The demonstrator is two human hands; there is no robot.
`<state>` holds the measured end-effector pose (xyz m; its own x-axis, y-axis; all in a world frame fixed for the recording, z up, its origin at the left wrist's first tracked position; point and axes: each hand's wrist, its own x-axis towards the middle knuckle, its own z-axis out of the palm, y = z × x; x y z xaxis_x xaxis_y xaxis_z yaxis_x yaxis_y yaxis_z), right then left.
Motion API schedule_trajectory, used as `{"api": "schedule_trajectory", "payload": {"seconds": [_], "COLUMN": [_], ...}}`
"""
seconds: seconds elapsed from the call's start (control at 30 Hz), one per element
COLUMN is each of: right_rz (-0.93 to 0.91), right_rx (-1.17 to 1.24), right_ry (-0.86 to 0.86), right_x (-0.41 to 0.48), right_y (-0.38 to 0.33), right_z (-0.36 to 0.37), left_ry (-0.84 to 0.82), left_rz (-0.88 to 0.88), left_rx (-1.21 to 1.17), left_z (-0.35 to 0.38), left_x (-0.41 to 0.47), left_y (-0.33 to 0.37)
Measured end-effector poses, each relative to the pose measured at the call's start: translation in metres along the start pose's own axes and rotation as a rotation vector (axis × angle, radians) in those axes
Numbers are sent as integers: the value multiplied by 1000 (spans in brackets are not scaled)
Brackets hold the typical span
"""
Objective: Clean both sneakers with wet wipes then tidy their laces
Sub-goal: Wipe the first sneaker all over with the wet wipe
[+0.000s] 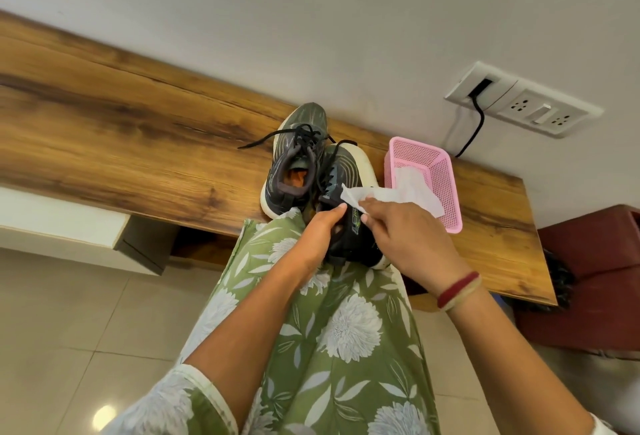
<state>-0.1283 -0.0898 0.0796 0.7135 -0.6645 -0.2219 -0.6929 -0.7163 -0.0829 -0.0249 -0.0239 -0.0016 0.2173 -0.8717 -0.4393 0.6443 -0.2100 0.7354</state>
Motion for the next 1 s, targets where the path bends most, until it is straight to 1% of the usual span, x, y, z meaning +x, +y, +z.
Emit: {"api": "schedule_trajectory", "payload": {"seconds": [0.03, 0.07, 0.1, 0.13, 0.17, 0.2, 0.23, 0.27, 0.3, 0.33, 0.43, 0.47, 0.53, 0.57, 0.6, 0.63, 0.67, 0.7, 0.77, 0.8, 0.83, 0.87, 0.93, 1.0], "right_rz": [-16, -8, 47, 146, 237, 284, 310, 328, 345, 360, 427, 447, 469, 463, 434, 401, 365, 334, 252, 196, 138, 81, -9, -67], "right_rx": [37, 175, 416, 715, 1002, 1211, 1340, 1450, 1546, 1630, 1813, 1869, 1962, 1981, 1964, 1896, 1769, 1565, 991, 749, 590, 503, 429, 321], "right_ry": [-34, -55, -57, -21, 65, 177, 278, 337, 349, 310, 67, 22, 5, 28, 57, 87, 114, 137, 160, 145, 126, 104, 57, 47], "right_x": [-2, -2, -2, -2, -3, -4, -4, -4, -3, -1, 4, 6, 8, 10, 12, 16, 20, 23, 26, 26, 25, 20, 7, -3], "right_y": [4, 9, 14, 21, 27, 31, 37, 42, 47, 52, 55, 54, 50, 48, 45, 43, 40, 37, 32, 30, 29, 25, 19, 18], "right_z": [-3, -7, -13, -19, -27, -34, -40, -43, -43, -42, -35, -34, -33, -32, -32, -30, -27, -22, -11, -7, -3, 0, 2, 7], "left_ry": [-1, 0, 4, 7, 8, 10, 14, 17, 20, 22, 22, 25, 28, 28, 29, 30, 32, 34, 34, 37, 40, 44, 38, 24], "left_rz": [-1, 1, 3, -1, -9, -15, -17, -21, -26, -31, -36, -37, -40, -41, -41, -40, -36, -33, -33, -33, -35, -37, -35, -29], "left_rx": [-3, -8, -9, -12, -14, -17, -18, -21, -26, -32, -33, -35, -27, -24, -26, -26, -24, -21, -20, -17, -10, -8, 6, 13], "left_z": [0, 0, 0, 1, 1, 1, 1, 1, 1, 1, 1, 2, 2, 2, 2, 2, 1, 1, 1, 1, 0, 0, 0, -1], "left_x": [0, 0, 0, 0, 1, 0, 1, 0, 0, 0, 0, 0, 0, 0, -1, 0, 0, 1, 1, 1, 2, 3, 3, 3], "left_y": [0, 0, -1, -1, -1, 0, 0, 0, 1, 1, 1, 1, 1, 1, 1, 1, 0, 0, 0, 0, -1, 0, -1, -1]}}
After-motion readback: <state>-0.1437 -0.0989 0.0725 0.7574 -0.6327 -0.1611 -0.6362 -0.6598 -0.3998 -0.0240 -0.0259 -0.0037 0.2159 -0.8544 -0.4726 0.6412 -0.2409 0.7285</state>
